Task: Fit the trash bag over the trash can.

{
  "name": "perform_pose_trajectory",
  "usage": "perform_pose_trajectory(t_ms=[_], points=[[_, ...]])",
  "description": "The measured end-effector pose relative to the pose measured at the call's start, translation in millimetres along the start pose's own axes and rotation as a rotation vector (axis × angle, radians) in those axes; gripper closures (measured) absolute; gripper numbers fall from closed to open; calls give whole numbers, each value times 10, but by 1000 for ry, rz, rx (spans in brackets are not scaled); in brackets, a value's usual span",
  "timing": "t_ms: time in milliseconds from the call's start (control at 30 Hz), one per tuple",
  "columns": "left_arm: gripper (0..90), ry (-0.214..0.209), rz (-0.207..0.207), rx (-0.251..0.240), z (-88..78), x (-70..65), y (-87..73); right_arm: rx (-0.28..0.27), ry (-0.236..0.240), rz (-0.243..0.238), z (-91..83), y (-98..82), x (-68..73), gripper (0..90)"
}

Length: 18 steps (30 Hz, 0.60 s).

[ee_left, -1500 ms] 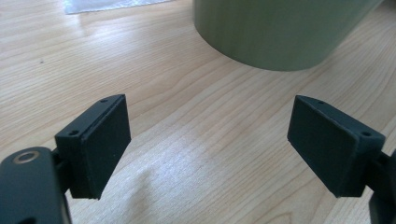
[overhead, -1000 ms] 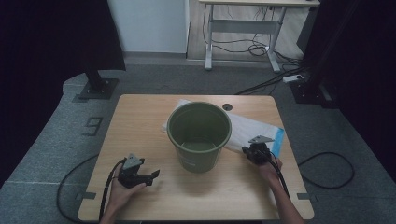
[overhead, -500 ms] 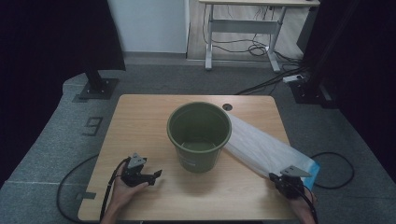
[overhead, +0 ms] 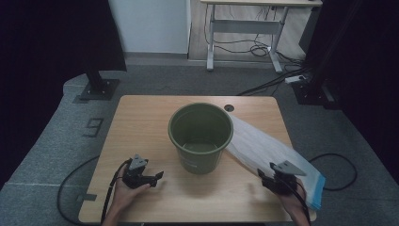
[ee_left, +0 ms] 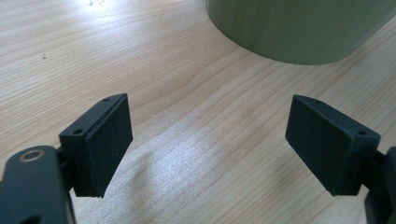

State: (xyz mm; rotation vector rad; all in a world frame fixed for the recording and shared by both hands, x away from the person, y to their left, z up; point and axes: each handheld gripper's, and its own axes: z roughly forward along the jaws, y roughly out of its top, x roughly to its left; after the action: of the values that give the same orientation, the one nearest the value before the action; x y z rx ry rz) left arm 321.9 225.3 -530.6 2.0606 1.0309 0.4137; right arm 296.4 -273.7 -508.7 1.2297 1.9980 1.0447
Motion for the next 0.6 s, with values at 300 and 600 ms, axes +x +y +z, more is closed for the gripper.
perform_pose_trajectory(t_ms=[300,600], points=[[151,-29,-44,-28,-31,24,9,62,146,-44,937,505,188,348],[152,-22,-71,-30,-59,69,-3,139,153,-93,1349,494,303,429]])
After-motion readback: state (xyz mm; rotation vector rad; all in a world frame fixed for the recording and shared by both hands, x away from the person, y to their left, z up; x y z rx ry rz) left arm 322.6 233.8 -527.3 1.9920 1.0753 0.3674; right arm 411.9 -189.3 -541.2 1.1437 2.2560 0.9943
